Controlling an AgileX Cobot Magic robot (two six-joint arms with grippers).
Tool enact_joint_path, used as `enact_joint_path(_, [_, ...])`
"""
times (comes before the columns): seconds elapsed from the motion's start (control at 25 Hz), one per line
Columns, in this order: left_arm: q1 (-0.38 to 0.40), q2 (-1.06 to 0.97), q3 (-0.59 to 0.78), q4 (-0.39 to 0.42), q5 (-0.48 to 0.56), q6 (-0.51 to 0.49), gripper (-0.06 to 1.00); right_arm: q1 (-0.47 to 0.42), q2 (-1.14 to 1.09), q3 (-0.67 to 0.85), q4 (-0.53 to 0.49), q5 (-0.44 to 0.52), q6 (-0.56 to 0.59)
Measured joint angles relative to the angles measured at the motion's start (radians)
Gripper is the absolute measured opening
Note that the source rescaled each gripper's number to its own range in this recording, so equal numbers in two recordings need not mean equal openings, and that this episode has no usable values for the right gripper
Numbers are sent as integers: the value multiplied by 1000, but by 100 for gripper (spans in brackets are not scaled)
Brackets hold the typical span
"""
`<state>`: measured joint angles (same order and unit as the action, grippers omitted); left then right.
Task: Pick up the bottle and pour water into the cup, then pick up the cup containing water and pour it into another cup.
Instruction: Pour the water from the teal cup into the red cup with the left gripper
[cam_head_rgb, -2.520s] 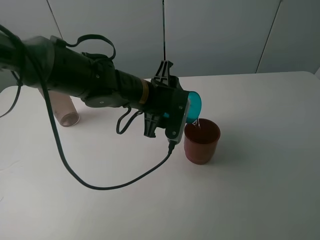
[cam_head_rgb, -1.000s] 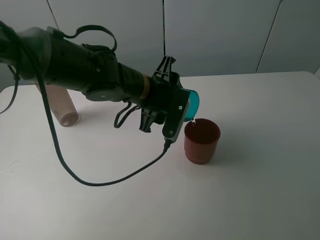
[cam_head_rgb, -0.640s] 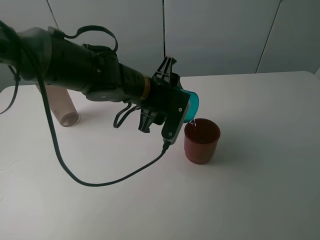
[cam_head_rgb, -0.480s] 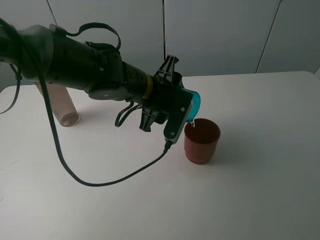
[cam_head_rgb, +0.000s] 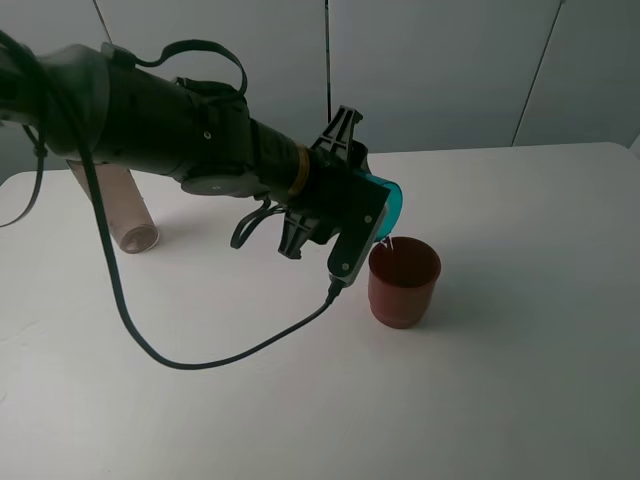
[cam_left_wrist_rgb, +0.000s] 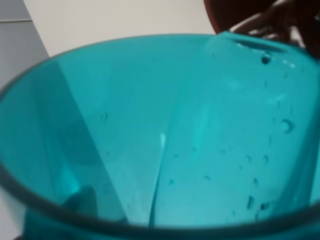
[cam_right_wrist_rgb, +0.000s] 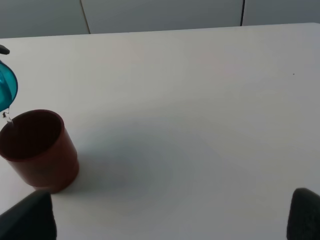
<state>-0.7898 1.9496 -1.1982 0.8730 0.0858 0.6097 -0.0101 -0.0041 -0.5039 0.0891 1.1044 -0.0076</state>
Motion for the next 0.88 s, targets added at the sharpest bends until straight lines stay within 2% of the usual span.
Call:
enact_joint_path(0.44, [-24,0,-31,35,34,0,8,0,0,0,0,0,0])
enact_joint_path(0.88, [-69,0,-63,97,115,-1,8,0,0,0,0,0,0])
